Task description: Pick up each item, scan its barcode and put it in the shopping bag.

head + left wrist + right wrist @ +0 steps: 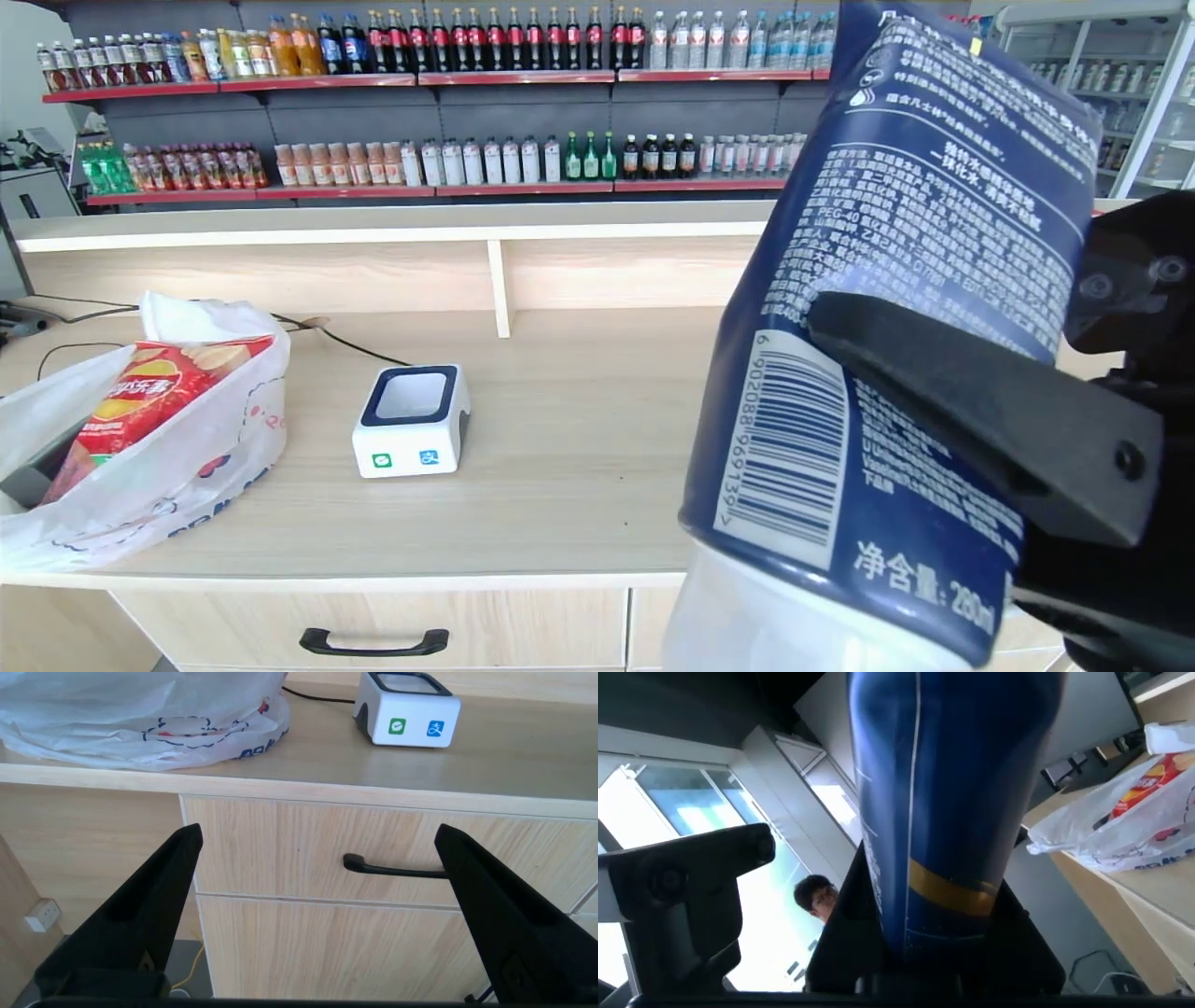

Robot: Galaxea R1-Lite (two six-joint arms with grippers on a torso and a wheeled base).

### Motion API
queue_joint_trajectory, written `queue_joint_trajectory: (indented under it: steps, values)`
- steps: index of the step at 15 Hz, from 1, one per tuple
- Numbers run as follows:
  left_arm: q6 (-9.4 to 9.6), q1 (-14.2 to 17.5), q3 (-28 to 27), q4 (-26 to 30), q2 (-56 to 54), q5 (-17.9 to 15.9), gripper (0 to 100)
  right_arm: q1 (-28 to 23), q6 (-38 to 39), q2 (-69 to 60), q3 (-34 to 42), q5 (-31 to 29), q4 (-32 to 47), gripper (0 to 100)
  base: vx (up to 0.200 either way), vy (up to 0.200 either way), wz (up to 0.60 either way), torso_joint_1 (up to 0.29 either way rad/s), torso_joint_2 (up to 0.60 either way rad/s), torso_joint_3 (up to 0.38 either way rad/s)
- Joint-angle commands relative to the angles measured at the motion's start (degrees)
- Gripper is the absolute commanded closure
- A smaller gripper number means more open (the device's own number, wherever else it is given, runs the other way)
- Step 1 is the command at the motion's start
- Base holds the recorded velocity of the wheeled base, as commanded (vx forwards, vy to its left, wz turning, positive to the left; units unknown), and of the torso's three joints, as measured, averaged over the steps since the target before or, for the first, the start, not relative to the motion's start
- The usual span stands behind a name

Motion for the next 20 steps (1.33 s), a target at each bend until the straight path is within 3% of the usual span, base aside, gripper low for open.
queue_joint_trajectory:
  steps: [1,20]
  values:
    - [0.0,0.0,0.0,0.0,0.0,0.0,0,0.1,0.0,-0.3,0.2,0.1,0.0,100,0.0,0.0,0.0,0.0,0.0,0.0]
    - [0.0,0.0,0.0,0.0,0.0,0.0,0,0.1,-0.2,0.1,0.5,0.1,0.0,100,0.0,0.0,0.0,0.0,0.0,0.0]
